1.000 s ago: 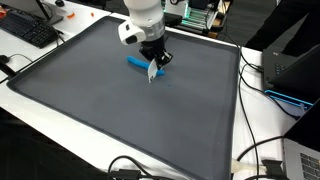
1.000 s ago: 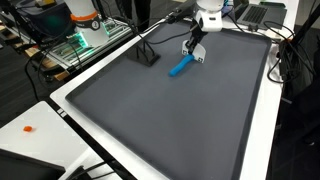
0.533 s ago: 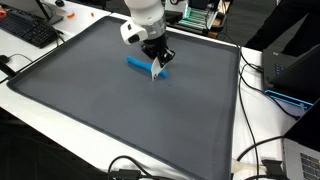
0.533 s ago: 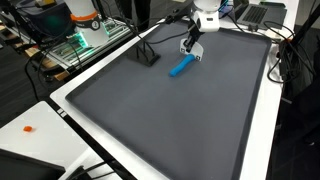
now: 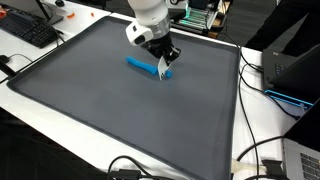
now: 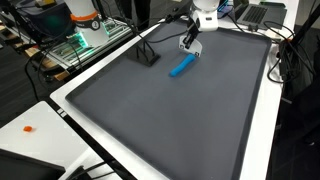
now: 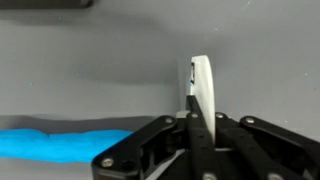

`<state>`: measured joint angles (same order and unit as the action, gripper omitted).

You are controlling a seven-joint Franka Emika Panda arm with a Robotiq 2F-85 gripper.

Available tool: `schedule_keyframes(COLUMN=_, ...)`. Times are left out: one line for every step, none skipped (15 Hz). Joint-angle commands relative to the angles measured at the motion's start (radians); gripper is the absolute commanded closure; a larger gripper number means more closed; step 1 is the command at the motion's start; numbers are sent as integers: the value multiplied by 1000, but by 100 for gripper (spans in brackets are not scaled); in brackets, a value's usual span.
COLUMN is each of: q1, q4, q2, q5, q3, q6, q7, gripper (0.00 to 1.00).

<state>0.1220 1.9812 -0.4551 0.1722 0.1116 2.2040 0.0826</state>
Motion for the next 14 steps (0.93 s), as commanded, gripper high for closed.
schedule_keyframes(q1=-16, q4=30, q2=35, q5=25, q3=12, q6=-27, q7=-31, gripper=99)
schedule_keyframes(q1=-16, q4=30, q2=44, q5=21, q3=9, q6=-29, q7=-29, gripper=99)
schedule_keyframes(q1=-18, q4=30, q2=51, q5=19, q3=7, q6=-29, q7=-30, gripper=99)
schedule_keyframes(q1=-18, q4=30, q2=62, q5=12, q3=2, q6=-28, q7=-25, gripper=99)
schedule_keyframes(q1=-20, q4=30, q2=71, q5=8, q3=-1, q6=-26, q7=-22, gripper=99)
schedule_keyframes(q1=-21, q4=30, q2=82, q5=2, q3=-7, q6=-25, q7=-18, gripper=99)
schedule_keyframes(q1=-23, q4=31, q2=92, q5=-1, q3=-10, q6=-21, q7=-17, gripper=99)
schedule_keyframes(q1=-24, q4=31, q2=101, q5=-7, q3=-15, q6=-20, q7=-12, gripper=99)
schedule_keyframes(q1=-25, q4=31, q2=110, q5=-12, q3=-20, q6=-20, q7=-9, gripper=99)
schedule_keyframes(q1=-26, q4=31, q2=119, q5=-21, q3=-27, q6=-18, q7=-4, gripper=99)
schedule_keyframes(q1=-25, q4=32, q2=126, q5=-31, q3=-34, q6=-15, q7=3, gripper=99)
schedule_keyframes(q1=-24, q4=33, q2=131, q5=-45, q3=-43, q6=-11, q7=11, gripper=99)
schedule_keyframes(q1=-25, q4=34, q2=133, q5=-53, q3=-49, q6=-9, q7=12, gripper=99)
schedule_keyframes(q1=-25, q4=35, q2=132, q5=-63, q3=-55, q6=-6, q7=14, gripper=99)
